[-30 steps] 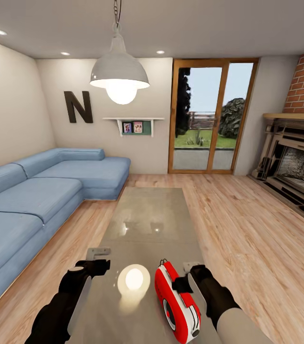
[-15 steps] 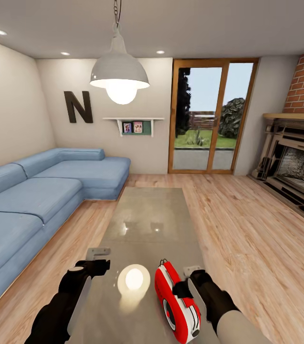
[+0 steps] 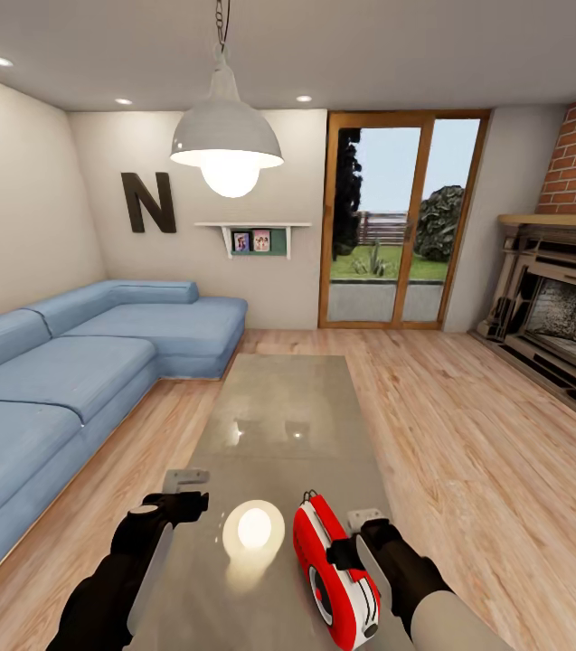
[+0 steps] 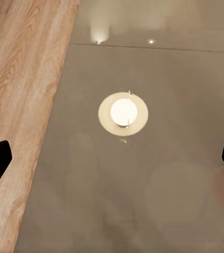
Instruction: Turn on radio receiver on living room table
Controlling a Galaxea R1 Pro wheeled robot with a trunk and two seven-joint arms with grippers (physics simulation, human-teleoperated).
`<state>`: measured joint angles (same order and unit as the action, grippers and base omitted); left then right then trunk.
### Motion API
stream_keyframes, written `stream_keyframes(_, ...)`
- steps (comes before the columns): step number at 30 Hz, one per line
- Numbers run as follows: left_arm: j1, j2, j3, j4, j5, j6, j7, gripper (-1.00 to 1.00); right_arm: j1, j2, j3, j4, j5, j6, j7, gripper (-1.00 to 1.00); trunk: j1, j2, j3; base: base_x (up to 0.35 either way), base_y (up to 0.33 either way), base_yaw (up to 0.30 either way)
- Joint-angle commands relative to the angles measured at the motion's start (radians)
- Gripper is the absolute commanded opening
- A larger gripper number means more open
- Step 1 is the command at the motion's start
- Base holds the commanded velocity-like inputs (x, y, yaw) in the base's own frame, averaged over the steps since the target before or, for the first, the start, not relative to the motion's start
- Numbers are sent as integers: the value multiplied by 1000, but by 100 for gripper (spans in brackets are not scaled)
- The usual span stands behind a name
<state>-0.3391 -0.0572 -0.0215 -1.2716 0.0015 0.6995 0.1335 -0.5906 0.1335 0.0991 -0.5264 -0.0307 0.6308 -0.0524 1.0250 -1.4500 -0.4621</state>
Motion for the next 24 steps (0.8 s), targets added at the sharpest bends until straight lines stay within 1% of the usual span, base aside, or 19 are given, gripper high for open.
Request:
stream_keyframes(1, 0, 0, 0, 0, 0, 0, 0, 100, 0, 0, 0, 1, 0, -1, 0, 100, 0, 0, 0, 0, 0, 0)
stream_keyframes(20, 0, 0, 0, 0, 0, 0, 0, 100, 0, 0, 1, 3, -1, -5, 0, 100, 0, 0, 0, 0, 0, 0)
stream_keyframes(21, 0, 0, 0, 1, 0, 0, 0, 100, 0, 1, 1, 3, -1, -5, 0, -100, 0, 0, 0, 0, 0, 0)
stream_keyframes(24, 0, 0, 0, 0, 0, 0, 0, 100, 0, 1, 1, 3, -1, -5, 0, -100, 0, 0, 0, 0, 0, 0)
